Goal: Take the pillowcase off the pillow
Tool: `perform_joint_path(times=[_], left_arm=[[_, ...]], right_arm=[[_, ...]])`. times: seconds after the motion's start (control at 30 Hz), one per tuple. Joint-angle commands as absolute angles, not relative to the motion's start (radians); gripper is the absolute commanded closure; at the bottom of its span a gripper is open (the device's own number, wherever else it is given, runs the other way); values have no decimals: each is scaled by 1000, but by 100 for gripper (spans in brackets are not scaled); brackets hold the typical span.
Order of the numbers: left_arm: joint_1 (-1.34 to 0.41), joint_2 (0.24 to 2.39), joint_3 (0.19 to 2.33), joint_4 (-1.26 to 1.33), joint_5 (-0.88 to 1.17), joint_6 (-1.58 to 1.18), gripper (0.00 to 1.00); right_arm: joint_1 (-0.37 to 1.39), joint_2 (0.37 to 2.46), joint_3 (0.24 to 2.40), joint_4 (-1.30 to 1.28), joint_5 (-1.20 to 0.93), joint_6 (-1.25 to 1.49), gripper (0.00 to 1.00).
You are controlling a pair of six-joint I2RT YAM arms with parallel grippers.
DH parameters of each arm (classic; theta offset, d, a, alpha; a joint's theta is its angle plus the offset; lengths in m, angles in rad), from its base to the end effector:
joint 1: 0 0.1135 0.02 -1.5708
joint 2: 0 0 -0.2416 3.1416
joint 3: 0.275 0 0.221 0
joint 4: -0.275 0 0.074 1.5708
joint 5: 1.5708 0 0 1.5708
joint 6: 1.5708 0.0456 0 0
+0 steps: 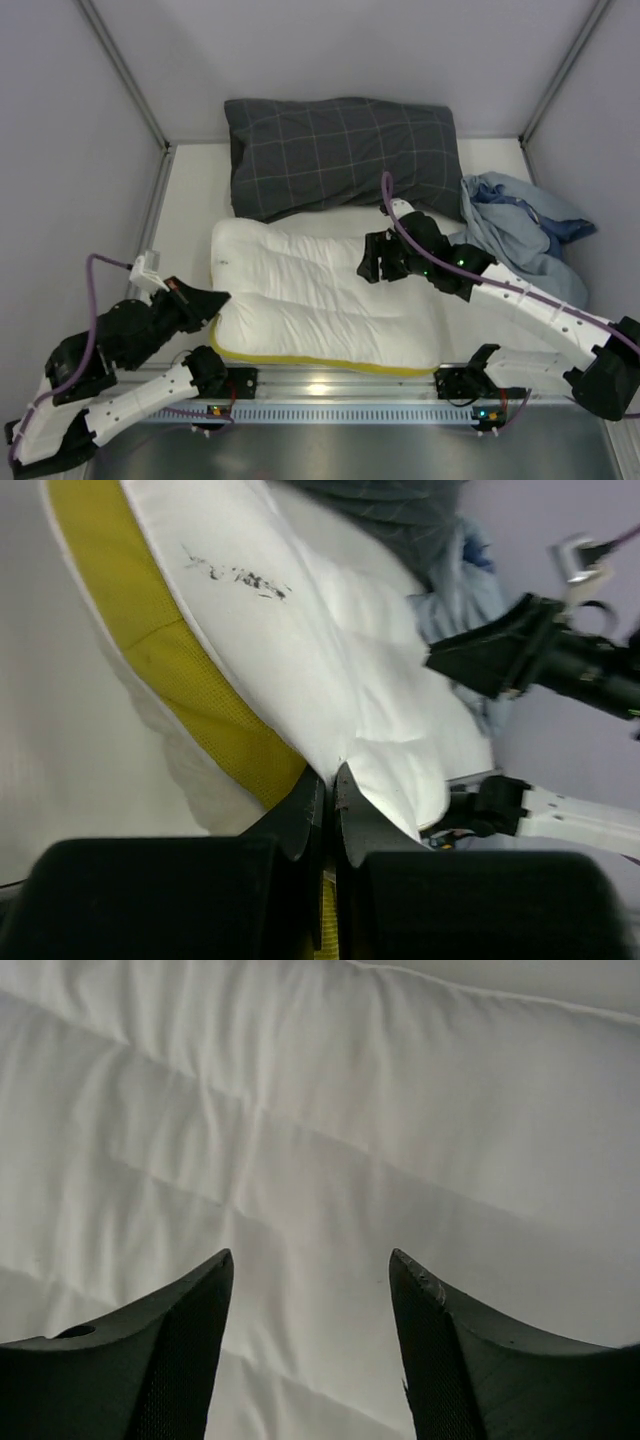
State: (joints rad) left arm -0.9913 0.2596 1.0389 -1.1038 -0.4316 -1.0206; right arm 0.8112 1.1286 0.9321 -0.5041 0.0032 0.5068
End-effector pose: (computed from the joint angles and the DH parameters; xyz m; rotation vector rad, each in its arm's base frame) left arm 0.0187 0.0062 0.3309 -0.3374 1.9547 -0.9596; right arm 0.1574 0.1655 0.2721 -0.3571 2.3399 0.6707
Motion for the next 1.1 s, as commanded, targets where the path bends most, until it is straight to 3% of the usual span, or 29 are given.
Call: perform_joint_path(times=[0.0, 0.13, 0.23, 0.37, 0.4, 0.63, 0.8, 1.07], left_arm=[[-994, 293, 963, -1049, -538, -1080, 100], [-994, 293, 991, -1126, -647, -1133, 100], [-996, 299, 1098, -1259, -718, -1181, 48], [-996, 264, 1184, -1322, -732, -1192, 4], [-994, 256, 1196, -1327, -730, -1196, 1], [-994, 255, 1158, -1286, -654, -1198, 3], [-996, 270, 1049, -1174, -586, -1197, 7], [-994, 253, 1035, -1151, -571, -1203, 9]], right_arm=[[825, 1097, 942, -462, 49, 485, 39], [825, 1123, 864, -462, 109, 477, 39], [824, 1170, 802, -442, 146, 459, 39], [825, 1274, 753, -347, 48, 429, 40], [825, 1319, 749, -316, 17, 434, 40], [888, 1566, 828, -111, -116, 525, 42], [955, 1842, 1128, -72, -152, 618, 44], [1051, 2071, 1334, 119, -219, 932, 51]])
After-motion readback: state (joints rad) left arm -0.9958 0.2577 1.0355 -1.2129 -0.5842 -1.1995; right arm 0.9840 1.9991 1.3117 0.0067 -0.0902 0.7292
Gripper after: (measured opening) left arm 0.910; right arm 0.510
